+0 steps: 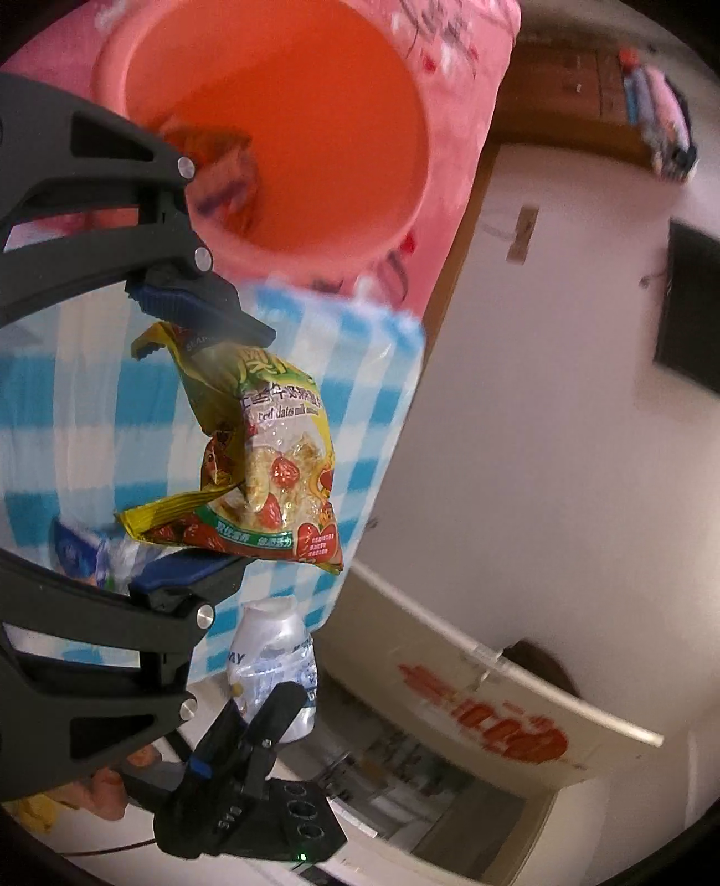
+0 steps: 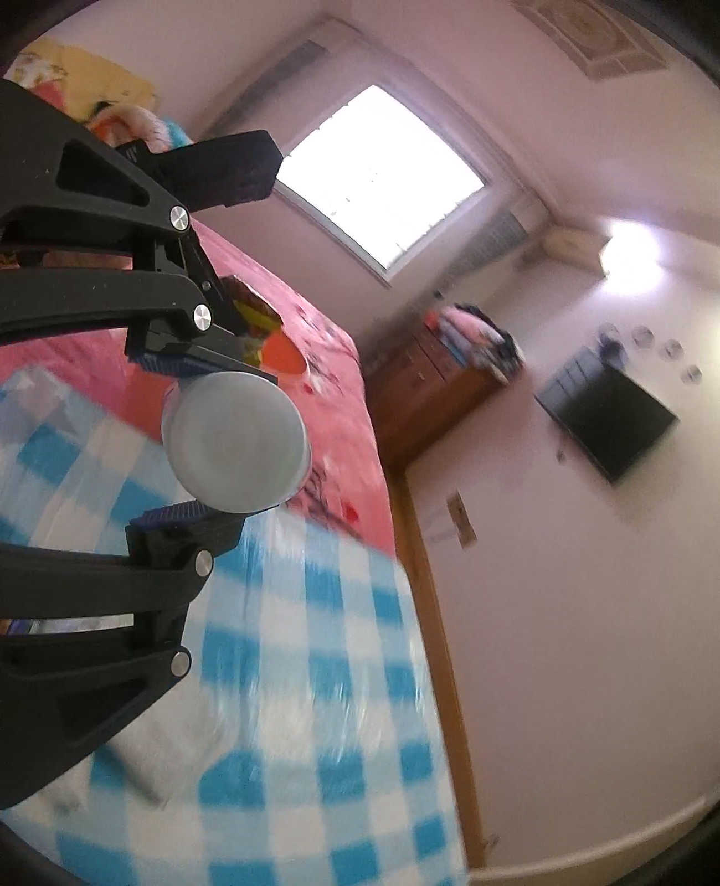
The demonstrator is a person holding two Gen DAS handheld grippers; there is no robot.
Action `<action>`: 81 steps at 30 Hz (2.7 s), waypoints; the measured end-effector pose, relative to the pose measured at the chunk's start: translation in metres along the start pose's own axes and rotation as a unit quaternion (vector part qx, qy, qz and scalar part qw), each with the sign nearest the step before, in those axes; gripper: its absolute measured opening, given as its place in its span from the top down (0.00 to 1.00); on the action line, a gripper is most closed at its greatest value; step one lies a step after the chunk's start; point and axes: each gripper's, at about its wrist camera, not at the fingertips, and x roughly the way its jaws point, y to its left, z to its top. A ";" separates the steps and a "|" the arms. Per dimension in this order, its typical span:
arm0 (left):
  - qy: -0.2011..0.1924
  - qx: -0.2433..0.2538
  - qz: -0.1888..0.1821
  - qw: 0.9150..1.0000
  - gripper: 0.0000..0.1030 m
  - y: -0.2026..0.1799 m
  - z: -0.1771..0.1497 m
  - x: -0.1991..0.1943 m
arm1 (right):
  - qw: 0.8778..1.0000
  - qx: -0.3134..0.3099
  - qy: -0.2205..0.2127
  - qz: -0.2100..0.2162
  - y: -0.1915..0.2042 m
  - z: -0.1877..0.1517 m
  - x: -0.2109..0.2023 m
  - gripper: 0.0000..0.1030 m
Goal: Collect trash
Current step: 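Carry both items over the orange bucket and open both tools, then move both tools back over the table toward the remaining packs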
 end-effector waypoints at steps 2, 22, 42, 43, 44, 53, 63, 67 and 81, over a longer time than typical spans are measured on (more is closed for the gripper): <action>-0.011 -0.009 0.013 1.000 0.34 0.013 0.004 -0.011 | 1.000 -0.017 0.013 0.013 0.018 0.005 0.019 0.63; -0.032 -0.091 0.126 0.987 0.33 0.117 0.008 -0.030 | 0.985 -0.083 0.130 0.075 0.114 0.002 0.184 0.62; -0.102 -0.074 0.124 0.984 0.15 0.088 -0.008 -0.035 | 0.995 -0.093 0.042 -0.020 0.070 -0.018 0.113 0.13; -0.106 -0.072 0.121 0.984 0.15 0.085 -0.009 -0.036 | 0.994 -0.102 0.033 -0.029 0.069 -0.020 0.107 0.13; -0.115 -0.071 0.119 0.984 0.15 0.081 -0.012 -0.037 | 0.993 -0.108 0.028 -0.035 0.067 -0.022 0.104 0.13; -0.188 -0.050 0.091 0.977 0.13 0.047 -0.028 -0.047 | 0.984 -0.147 -0.045 -0.094 0.047 -0.043 0.049 0.05; -0.193 0.010 0.080 0.978 0.10 -0.005 -0.042 -0.047 | 0.980 -0.121 -0.078 -0.140 0.008 -0.054 -0.001 0.05; -0.197 0.035 0.068 0.977 0.10 -0.027 -0.051 -0.046 | 0.977 -0.110 -0.085 -0.159 -0.008 -0.059 -0.019 0.05; -0.117 0.104 0.043 0.987 0.10 -0.091 -0.077 -0.008 | 0.972 -0.073 -0.113 -0.195 -0.052 -0.071 -0.074 0.05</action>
